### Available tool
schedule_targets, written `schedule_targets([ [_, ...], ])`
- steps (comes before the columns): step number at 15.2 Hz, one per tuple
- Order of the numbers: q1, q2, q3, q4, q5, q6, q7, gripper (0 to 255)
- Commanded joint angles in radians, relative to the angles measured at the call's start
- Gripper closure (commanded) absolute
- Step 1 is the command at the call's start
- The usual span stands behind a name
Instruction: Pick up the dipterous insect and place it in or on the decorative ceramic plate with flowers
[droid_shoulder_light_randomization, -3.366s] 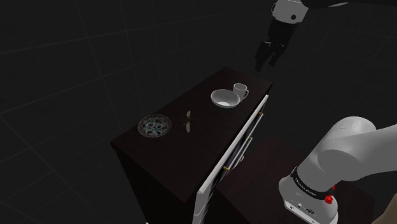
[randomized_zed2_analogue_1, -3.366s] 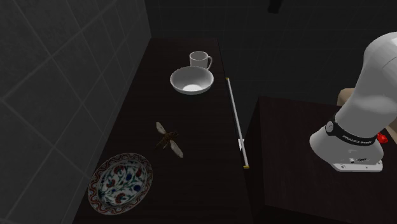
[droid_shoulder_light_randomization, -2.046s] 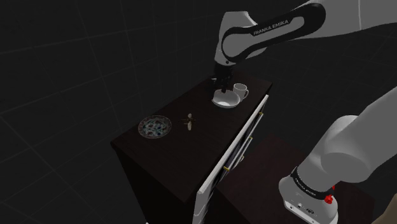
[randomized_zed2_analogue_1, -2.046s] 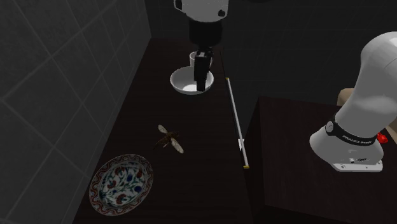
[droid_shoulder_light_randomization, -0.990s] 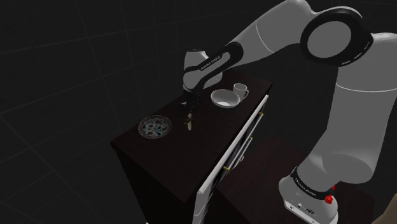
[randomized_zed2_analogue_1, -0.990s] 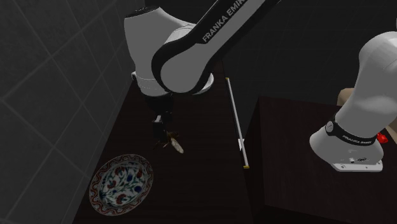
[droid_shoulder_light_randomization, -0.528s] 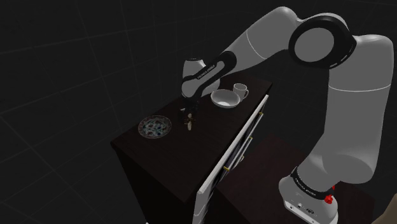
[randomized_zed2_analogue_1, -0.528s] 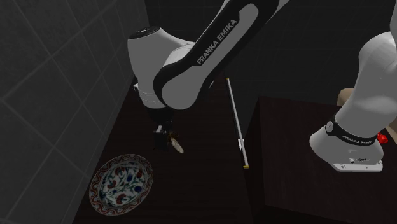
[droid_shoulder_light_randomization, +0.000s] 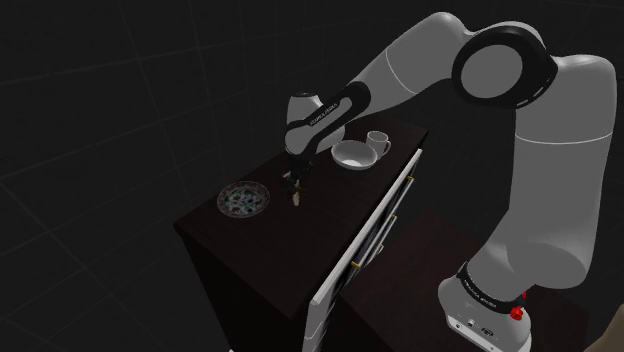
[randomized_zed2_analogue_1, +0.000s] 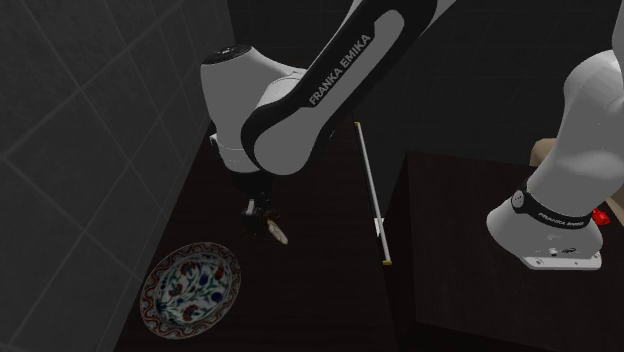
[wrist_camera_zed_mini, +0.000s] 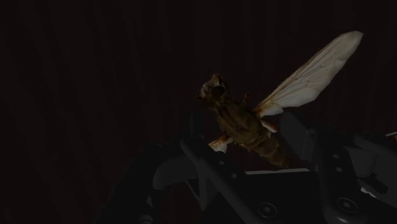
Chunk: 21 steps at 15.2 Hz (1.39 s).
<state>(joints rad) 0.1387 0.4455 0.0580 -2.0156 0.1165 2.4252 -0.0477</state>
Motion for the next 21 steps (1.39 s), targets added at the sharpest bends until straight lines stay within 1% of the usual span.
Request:
schedule_targets([
  [1,0.0,0.0,0.0,0.0,0.0,0.0,0.0,255],
  [9,0.0,0.0,0.0,0.0,0.0,0.0,0.0,255],
  [21,-0.001,-0.112,-0.002,0.017,-0.006,-0.128,0.014,255],
])
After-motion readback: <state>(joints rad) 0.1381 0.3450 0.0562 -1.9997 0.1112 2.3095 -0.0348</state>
